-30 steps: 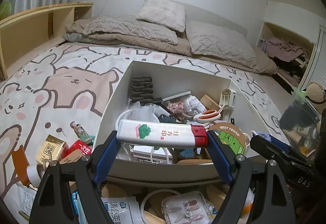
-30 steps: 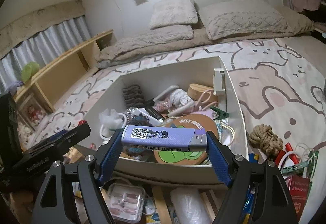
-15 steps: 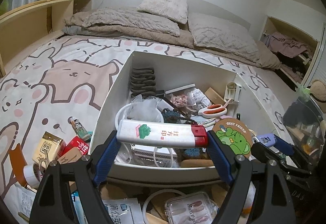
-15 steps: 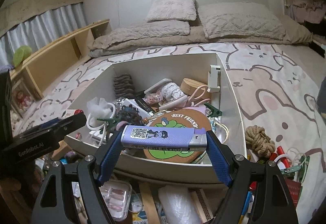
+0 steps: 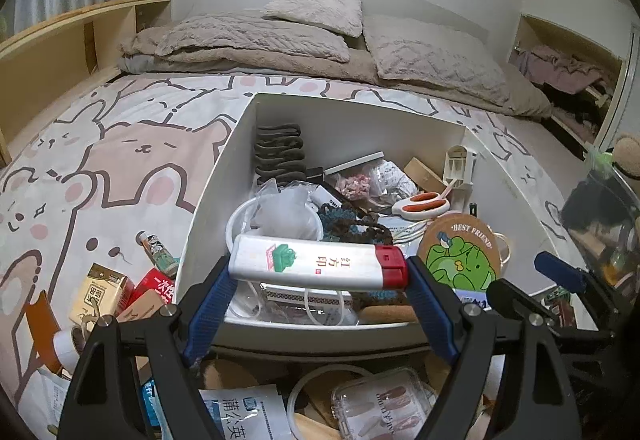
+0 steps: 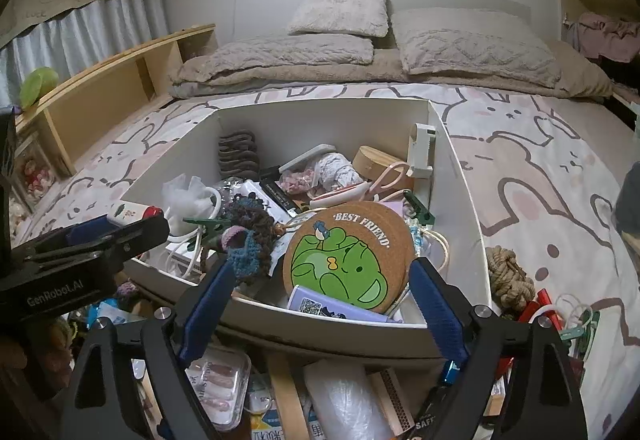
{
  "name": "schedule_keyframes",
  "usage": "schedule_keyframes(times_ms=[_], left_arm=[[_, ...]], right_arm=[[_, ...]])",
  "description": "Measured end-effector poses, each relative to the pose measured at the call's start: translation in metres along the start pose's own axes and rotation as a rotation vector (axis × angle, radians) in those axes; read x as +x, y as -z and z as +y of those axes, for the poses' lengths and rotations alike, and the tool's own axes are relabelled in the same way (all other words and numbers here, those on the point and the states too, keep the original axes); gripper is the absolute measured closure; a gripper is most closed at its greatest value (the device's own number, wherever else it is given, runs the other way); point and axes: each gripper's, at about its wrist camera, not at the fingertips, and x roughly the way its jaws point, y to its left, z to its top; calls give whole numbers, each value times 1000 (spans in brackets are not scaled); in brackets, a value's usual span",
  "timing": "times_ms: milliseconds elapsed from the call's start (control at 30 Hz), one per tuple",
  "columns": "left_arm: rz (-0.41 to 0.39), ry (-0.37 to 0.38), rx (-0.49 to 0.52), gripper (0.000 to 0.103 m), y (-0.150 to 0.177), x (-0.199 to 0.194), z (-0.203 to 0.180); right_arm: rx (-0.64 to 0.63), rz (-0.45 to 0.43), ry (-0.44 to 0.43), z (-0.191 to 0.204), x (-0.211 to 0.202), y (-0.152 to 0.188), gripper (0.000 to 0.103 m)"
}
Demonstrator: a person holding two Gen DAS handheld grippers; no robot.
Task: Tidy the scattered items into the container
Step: 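Open the right tool to drop the lavender lighter into the box, then open the left tool to drop the white lighter into the box, then raise both open tools and back away from the box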
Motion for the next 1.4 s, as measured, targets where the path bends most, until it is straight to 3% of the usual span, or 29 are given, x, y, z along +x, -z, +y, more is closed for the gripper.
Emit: schedule_keyframes(times_ms=[233,333,1400], left_arm=[[4,-11,21,18,1,1,-2],[2,-29,21,11,2,-1,-3],[-1,-29,26,11,3,-7,-4]], right_arm=[[-3,-11,-13,0,-1,3,14],[-4,-12,-17,0,-1,3,14],[-25,-43,-14,1,-3,3,14]])
